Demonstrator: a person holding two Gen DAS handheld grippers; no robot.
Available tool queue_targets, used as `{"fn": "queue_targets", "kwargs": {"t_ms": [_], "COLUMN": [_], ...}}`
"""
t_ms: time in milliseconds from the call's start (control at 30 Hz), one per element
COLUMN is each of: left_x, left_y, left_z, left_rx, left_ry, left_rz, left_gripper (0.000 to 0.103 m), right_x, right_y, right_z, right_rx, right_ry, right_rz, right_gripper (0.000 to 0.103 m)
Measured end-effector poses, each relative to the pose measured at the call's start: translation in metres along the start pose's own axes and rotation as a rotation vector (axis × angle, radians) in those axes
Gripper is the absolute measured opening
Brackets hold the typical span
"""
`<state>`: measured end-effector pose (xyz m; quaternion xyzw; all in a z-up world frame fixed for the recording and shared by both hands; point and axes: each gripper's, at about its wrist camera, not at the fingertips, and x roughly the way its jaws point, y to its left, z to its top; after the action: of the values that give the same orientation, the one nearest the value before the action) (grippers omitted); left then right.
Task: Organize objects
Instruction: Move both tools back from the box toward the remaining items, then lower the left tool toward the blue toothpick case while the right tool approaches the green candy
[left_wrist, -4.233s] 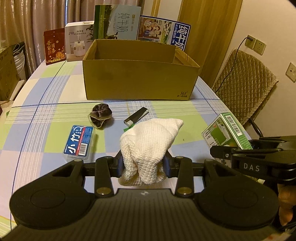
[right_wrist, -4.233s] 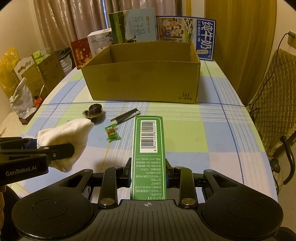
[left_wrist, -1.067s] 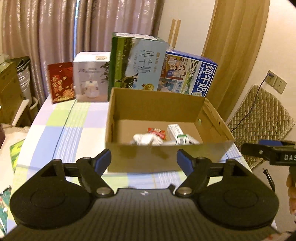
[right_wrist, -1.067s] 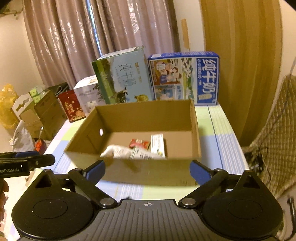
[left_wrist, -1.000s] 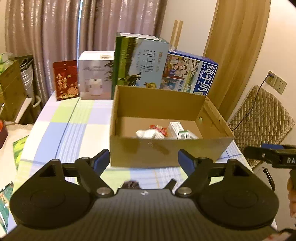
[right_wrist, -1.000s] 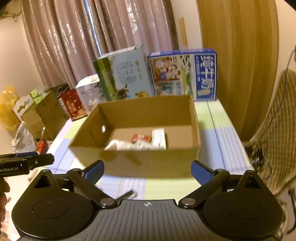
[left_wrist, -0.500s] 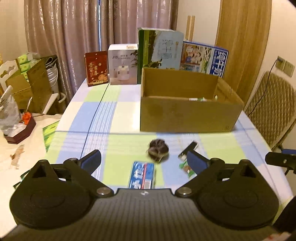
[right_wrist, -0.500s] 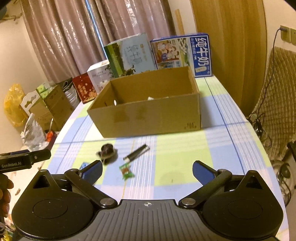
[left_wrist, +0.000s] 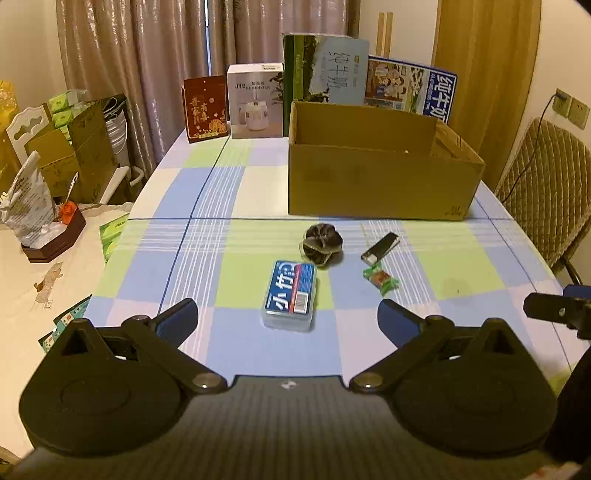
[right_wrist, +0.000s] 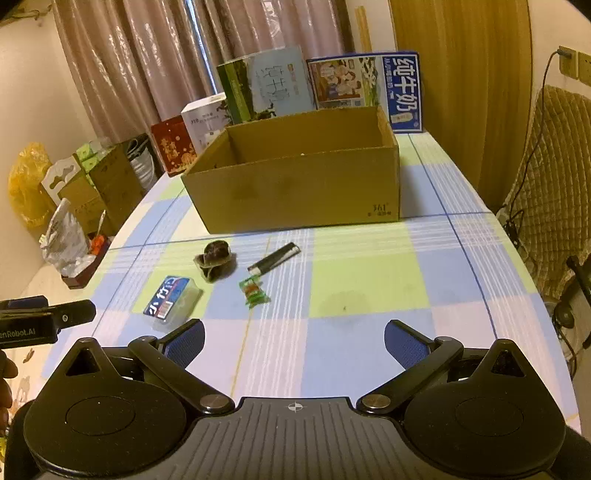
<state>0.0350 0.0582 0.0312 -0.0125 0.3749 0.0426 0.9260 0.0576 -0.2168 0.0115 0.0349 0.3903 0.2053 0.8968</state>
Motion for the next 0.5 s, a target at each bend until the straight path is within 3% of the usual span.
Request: {"fn": "queue_targets", "kwargs": {"t_ms": [500], "left_x": [0.0009], "left_y": [-0.0046], "left_z": [-0.004], "left_rx": [-0.01], "left_ry": [0.016], "left_rz": [-0.03], "left_gripper": [0.102], "right_x": [-0.0015], "right_y": [-0.0001], "right_z": [-0.0039], "right_rx": [0.004], "right_ry": [0.006], "right_rz": [-0.002], "right_gripper": [0.101]}}
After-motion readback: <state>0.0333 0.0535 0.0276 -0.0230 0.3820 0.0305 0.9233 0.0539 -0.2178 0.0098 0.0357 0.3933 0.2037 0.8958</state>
